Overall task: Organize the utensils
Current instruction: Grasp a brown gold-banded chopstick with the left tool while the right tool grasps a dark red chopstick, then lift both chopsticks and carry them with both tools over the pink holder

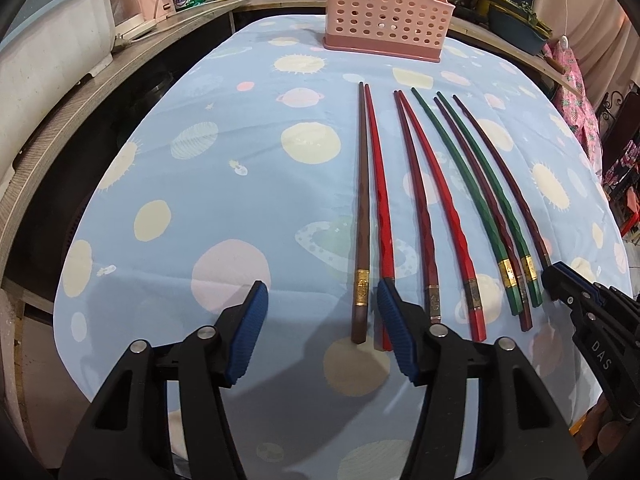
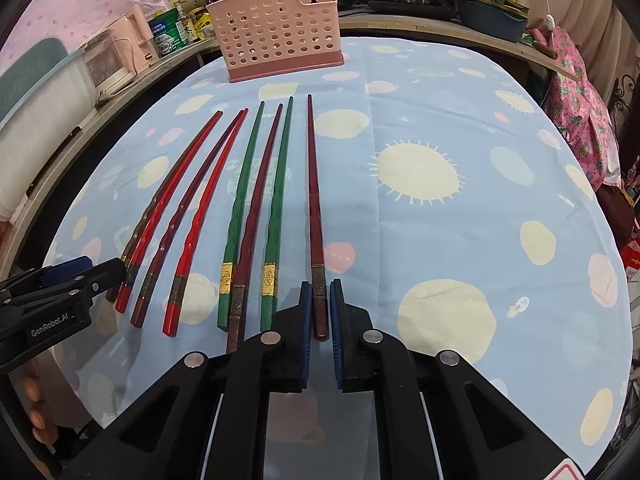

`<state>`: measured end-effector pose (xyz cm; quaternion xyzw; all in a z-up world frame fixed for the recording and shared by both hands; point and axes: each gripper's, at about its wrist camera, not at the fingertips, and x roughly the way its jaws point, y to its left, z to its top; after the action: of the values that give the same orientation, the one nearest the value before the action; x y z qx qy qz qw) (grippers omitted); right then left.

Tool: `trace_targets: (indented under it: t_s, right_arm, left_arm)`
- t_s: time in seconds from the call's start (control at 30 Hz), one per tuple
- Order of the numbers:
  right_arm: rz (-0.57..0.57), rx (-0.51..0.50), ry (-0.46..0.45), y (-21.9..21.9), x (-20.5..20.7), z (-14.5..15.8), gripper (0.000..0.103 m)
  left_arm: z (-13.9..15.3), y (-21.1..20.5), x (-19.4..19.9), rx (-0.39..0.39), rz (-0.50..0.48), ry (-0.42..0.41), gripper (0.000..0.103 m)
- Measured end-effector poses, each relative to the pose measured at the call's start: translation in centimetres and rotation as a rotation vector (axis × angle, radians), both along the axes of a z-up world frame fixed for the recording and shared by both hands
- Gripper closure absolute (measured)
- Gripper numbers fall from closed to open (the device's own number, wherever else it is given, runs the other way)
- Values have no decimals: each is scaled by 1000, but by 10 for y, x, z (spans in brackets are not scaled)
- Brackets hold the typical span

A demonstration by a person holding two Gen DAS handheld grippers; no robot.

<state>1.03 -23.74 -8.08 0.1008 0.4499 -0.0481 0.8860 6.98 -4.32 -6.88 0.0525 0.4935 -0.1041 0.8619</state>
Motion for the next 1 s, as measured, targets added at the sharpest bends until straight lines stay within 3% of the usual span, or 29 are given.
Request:
trace_targets:
  t_s: [0.3, 0.5, 0.77, 1.0]
  right_arm:
    - [0, -2, -1, 0, 0, 0, 94]
    - [3, -2, 2, 0, 0, 0, 95]
    - [-1, 14, -20, -5, -3, 14, 96]
    - [-13, 40, -104, -16, -6, 52, 96]
  left_arm:
    - [-3, 2, 0, 3, -4, 2, 61]
    - [-1, 5, 1, -14, -16, 12, 94]
    - [17, 12, 1, -48, -10, 0, 95]
    - [60, 23, 5, -102, 16, -69, 95]
